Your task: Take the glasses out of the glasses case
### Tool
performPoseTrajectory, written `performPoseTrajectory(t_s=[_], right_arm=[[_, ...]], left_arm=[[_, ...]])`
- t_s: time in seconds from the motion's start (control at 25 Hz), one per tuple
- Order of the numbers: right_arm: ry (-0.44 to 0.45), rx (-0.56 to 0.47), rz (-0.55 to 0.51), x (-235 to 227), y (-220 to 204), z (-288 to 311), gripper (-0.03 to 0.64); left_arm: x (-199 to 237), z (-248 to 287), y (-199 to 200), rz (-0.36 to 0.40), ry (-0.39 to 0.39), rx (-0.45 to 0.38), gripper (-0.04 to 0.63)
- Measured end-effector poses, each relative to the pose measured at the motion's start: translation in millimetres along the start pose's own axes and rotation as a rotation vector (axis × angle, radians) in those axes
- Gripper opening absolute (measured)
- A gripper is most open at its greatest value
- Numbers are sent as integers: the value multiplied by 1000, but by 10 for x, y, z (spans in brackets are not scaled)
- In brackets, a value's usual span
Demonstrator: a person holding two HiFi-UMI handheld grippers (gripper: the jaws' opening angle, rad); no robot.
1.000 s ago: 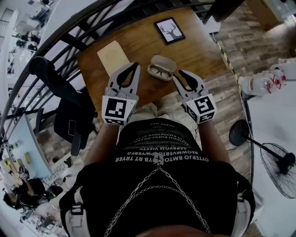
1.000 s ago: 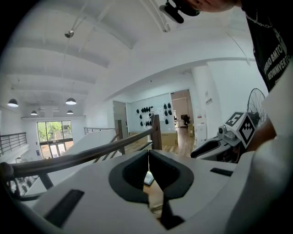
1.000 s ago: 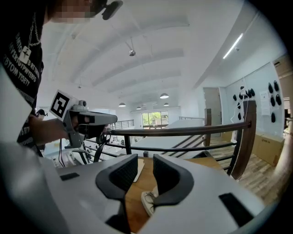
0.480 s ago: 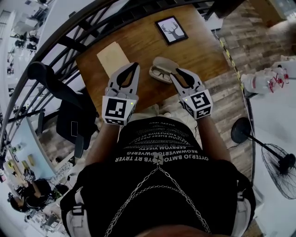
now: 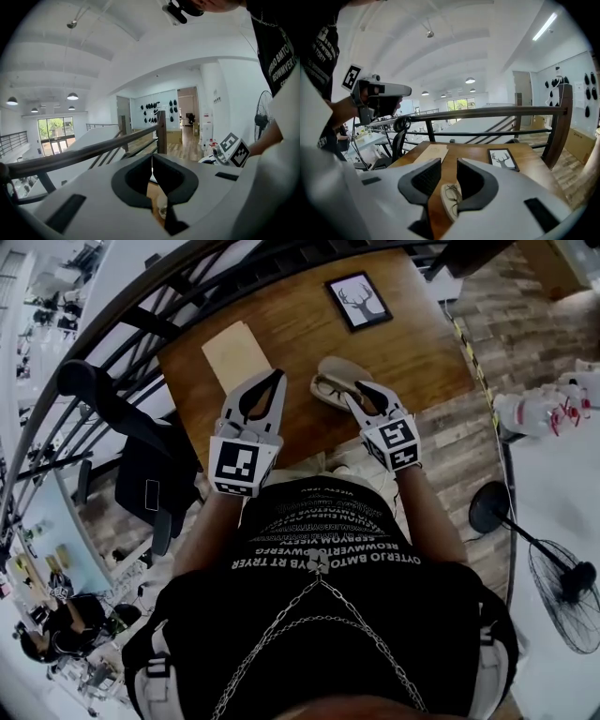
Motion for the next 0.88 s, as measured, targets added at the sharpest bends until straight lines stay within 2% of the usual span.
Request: performPoseTrajectory(t_s=[0.36,0.68,0.88], right_arm=[[28,104,2,-2,-381,353,107],[57,179,49,-21,-732,631,107],[68,246,34,-11,-934,798,107]], left_arm=[[118,-8,-32,-9,16,9,29],[223,-8,-72,-14,29,24,29],[280,15,-73,-21,29,27,29]])
Point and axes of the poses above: the fingertips, and each gripper's own axes: z forward along the fingers, x to its left, y out of its top, the point moved 3 cm from there along -z, backward along the fingers, and after that the axes turned 8 degrees about -z, right-handed, at the moved point
